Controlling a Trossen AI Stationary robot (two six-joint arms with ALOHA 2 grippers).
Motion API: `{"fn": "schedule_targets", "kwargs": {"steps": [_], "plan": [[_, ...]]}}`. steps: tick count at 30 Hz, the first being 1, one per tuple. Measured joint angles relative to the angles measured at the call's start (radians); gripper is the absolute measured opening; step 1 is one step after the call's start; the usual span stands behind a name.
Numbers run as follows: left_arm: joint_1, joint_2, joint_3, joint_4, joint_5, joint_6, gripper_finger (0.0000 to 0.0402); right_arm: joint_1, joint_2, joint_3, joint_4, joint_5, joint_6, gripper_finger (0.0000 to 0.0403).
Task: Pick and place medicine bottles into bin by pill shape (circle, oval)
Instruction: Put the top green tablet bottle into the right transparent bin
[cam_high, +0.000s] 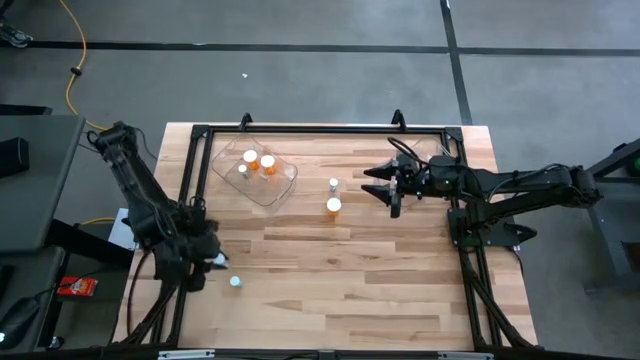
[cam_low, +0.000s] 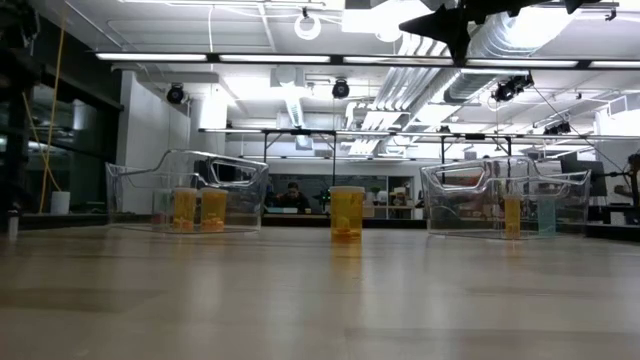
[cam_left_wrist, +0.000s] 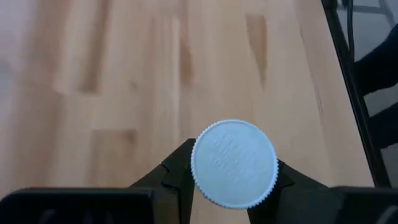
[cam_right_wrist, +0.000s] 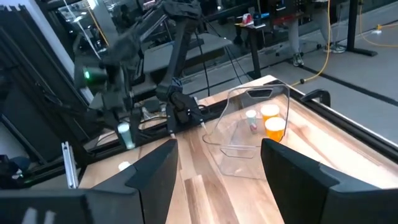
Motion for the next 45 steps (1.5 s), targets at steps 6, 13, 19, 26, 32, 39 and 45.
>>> {"fn": "schedule_targets", "kwargs": {"steps": [6,13,19,26,32,39,45], "plan": [[0.196,-0.063,0.17,-0.17,-0.009,0.255,0.0092,0.0,0.001,0.0,0.001,0.0,-0.003,0.0224],[0.541,0.03,0.242,-0.052,0.12,0.652,0.0092,0.01,0.087,0.0,0.013,-0.007,-0.014,0.0224],[0.803,0.219,0.289,0.143,0.253,0.841,0.0092,0.077,0.223,0.0,0.167,-0.024,-0.092,0.0224],[0.982,0.464,0.428,0.282,0.394,0.877,0.0092,0.114,0.333,0.049,0.26,0.04,-0.183,0.0224],[1.038,0.623,0.597,0.313,0.445,0.957,0.0092,0.106,0.419,0.179,0.184,0.051,-0.246,0.0224],[1.078,0.667,0.674,0.325,0.447,0.955,0.0092,0.104,0.444,0.265,0.048,0.019,-0.272,0.0224],[1.087,0.668,0.675,0.337,0.475,0.959,0.0092,0.081,0.446,0.273,0.027,0.047,-0.268,0.0224]]}}
